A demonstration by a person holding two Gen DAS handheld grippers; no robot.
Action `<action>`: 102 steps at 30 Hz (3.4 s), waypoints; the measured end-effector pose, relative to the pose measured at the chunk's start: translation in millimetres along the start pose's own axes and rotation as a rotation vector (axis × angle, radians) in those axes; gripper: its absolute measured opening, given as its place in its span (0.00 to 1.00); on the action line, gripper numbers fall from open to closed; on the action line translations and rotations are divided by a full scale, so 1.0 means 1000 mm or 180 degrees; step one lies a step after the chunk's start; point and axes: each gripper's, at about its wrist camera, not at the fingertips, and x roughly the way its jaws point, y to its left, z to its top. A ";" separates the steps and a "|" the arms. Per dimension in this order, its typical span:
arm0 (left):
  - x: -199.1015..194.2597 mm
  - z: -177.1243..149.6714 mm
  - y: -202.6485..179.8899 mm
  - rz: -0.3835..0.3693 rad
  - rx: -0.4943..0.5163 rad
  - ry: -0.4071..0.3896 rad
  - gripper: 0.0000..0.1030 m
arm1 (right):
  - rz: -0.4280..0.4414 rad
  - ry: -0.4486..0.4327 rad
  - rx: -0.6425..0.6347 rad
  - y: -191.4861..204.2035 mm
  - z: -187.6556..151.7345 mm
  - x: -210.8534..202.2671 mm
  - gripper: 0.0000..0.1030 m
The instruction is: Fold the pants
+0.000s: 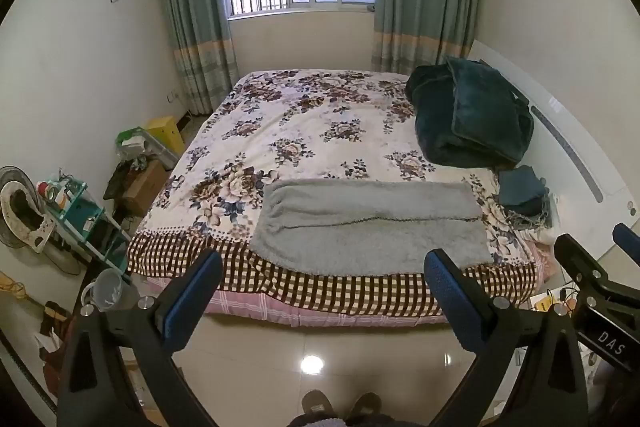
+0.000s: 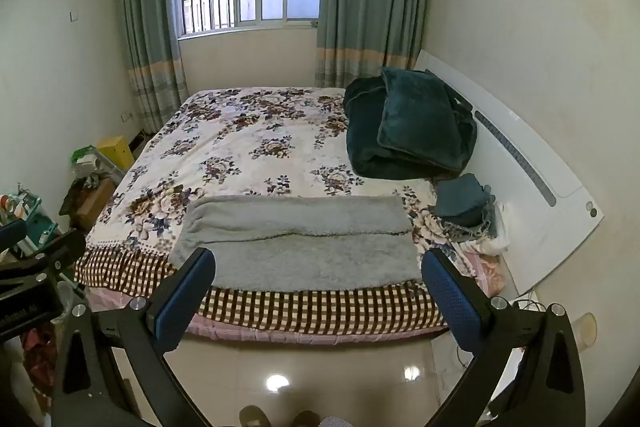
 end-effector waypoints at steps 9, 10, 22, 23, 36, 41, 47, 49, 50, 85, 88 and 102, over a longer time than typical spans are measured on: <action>0.000 0.000 0.001 -0.0008 -0.0024 -0.0007 1.00 | 0.0049 -0.0010 0.0023 -0.003 -0.001 -0.004 1.00; 0.000 0.000 0.001 -0.0008 -0.0026 -0.0008 1.00 | 0.0052 -0.0011 0.0018 -0.003 -0.002 -0.005 1.00; 0.000 -0.004 0.002 -0.0021 -0.0008 -0.0003 1.00 | 0.0055 0.0036 0.0017 0.003 -0.001 -0.003 1.00; 0.001 -0.004 0.000 -0.0014 -0.0007 0.0001 1.00 | 0.0064 0.0039 0.0002 0.006 -0.002 -0.001 1.00; 0.004 -0.002 0.000 -0.0018 -0.0005 0.0012 1.00 | 0.0083 0.0060 -0.0015 0.011 -0.004 0.000 1.00; 0.003 -0.003 -0.001 -0.0020 -0.0004 0.0014 1.00 | 0.0080 0.0044 -0.0009 0.012 -0.002 -0.002 1.00; 0.002 0.002 -0.012 -0.0023 0.0024 0.0005 1.00 | 0.0119 0.0060 -0.0006 0.011 0.001 -0.002 1.00; 0.002 0.002 -0.012 -0.0029 0.0019 0.0008 1.00 | 0.0120 0.0057 -0.0007 0.009 0.002 -0.002 1.00; 0.002 0.002 -0.012 -0.0026 0.0020 0.0009 1.00 | 0.0120 0.0057 -0.0005 0.009 0.002 -0.002 1.00; -0.002 0.016 -0.030 -0.0041 0.0025 -0.0014 1.00 | 0.0138 0.0051 0.0013 0.009 0.006 -0.008 1.00; -0.002 0.016 -0.030 -0.0039 0.0023 -0.0010 1.00 | 0.0136 0.0062 0.0019 0.009 0.008 -0.007 1.00; 0.063 0.041 -0.051 0.0417 -0.0149 -0.0018 1.00 | 0.0105 0.0225 0.0187 -0.040 0.023 0.074 1.00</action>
